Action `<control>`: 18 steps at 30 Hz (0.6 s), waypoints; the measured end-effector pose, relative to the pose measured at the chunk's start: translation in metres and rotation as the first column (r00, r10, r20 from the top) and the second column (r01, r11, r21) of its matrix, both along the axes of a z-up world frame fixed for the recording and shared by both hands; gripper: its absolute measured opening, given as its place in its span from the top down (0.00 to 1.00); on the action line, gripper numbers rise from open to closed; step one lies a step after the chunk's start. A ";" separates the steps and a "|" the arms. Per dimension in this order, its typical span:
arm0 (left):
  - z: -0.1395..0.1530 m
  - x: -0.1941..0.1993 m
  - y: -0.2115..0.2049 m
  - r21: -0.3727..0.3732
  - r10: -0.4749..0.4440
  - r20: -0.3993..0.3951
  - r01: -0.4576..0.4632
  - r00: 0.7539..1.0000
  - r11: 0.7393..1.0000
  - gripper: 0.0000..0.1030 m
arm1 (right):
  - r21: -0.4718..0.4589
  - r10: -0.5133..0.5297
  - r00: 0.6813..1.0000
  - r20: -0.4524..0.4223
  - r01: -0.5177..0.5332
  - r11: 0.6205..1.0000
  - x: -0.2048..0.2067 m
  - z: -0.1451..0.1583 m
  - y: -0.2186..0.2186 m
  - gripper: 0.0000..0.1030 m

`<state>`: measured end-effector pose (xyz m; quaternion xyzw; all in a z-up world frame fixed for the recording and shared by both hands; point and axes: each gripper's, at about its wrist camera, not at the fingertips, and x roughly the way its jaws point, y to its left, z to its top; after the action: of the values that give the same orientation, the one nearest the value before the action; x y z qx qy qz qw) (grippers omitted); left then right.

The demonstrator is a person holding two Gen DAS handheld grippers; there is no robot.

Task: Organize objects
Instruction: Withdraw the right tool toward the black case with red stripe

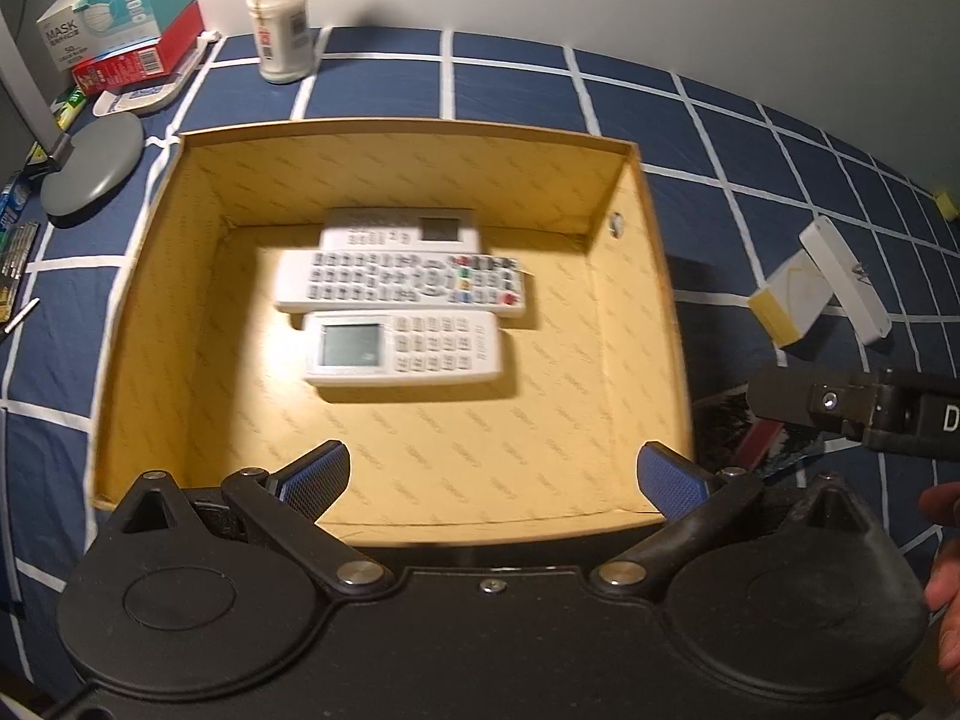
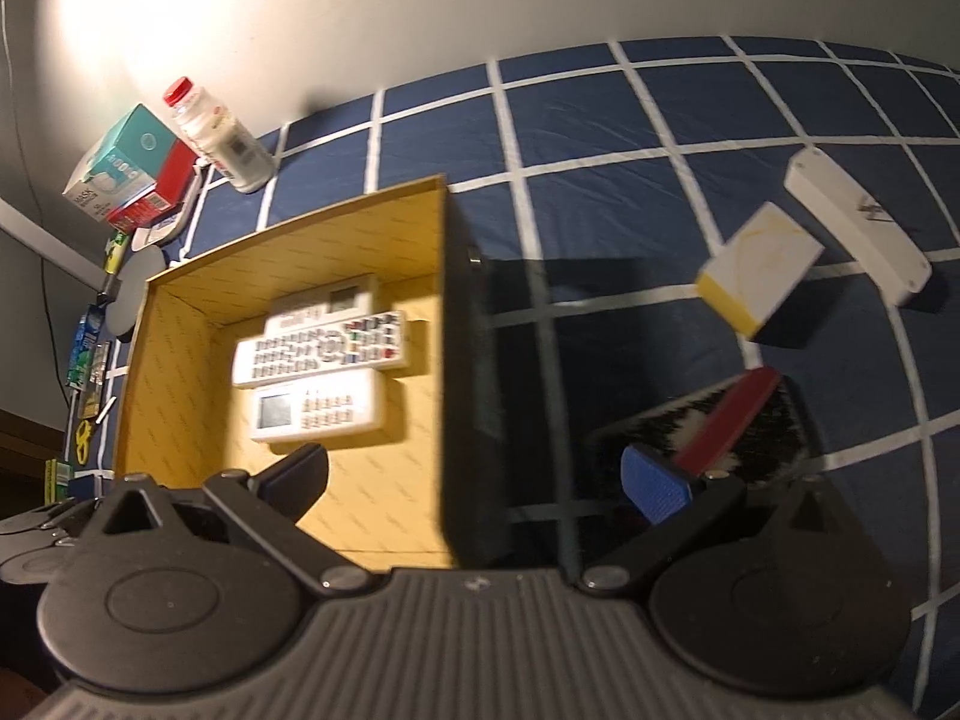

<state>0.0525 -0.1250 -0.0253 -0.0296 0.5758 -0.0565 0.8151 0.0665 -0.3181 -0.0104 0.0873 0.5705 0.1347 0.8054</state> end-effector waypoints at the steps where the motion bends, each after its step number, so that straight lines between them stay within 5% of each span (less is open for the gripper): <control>1: -0.001 -0.001 -0.008 0.005 -0.001 -0.001 0.001 1.000 1.000 0.00 | -0.002 0.000 1.000 0.000 0.000 1.000 0.000 0.000 -0.008 0.00; 18: -0.021 -0.021 -0.128 0.011 0.073 -0.026 -0.072 0.997 0.997 0.00 | -0.021 0.081 0.996 -0.021 -0.082 0.996 0.021 -0.013 -0.117 0.00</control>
<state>0.0313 -0.2527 -0.0463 -0.0473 0.5854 -0.0237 0.8090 0.0872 -0.4354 -0.0237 0.0565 0.5832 0.1602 0.7944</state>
